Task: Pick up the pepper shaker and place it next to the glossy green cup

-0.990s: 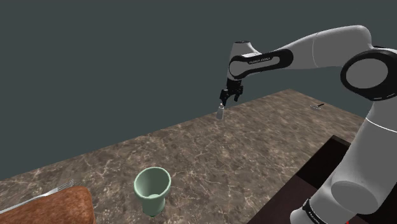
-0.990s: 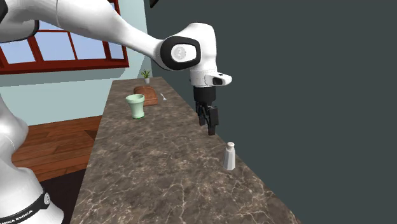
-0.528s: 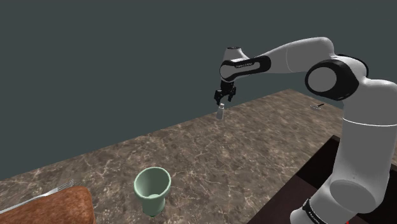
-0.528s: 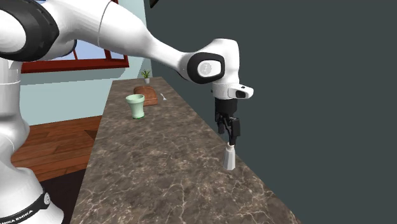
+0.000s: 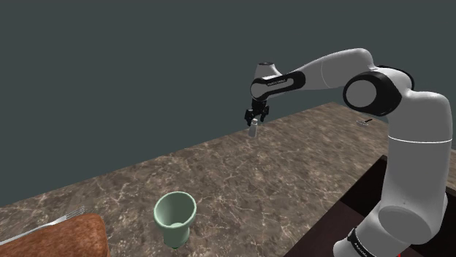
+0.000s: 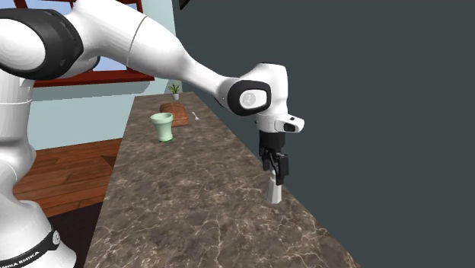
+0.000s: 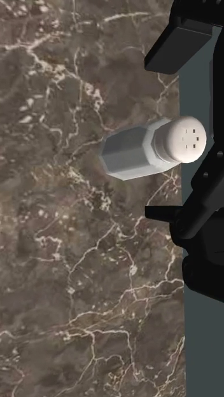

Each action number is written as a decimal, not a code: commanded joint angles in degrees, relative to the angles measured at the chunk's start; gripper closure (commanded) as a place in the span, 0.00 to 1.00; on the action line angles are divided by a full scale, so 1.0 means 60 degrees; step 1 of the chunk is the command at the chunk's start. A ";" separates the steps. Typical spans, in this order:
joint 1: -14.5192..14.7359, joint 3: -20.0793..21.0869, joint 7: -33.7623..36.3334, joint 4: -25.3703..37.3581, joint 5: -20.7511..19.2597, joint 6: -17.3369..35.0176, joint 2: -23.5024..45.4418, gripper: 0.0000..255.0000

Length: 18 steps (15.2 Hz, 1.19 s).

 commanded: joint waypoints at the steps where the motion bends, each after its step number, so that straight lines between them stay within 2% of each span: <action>1: -0.0002 0.0000 0.0000 0.0001 0.0001 0.0024 0.0019 0.00; 6: -0.0002 0.0000 0.0000 0.0000 0.0001 0.0023 0.0019 0.00; 7: -0.0002 0.0000 0.0000 0.0000 0.0001 0.0023 0.0019 1.00; 18: 0.0001 -0.0001 -0.0017 0.0114 0.0002 -0.0189 -0.0081 1.00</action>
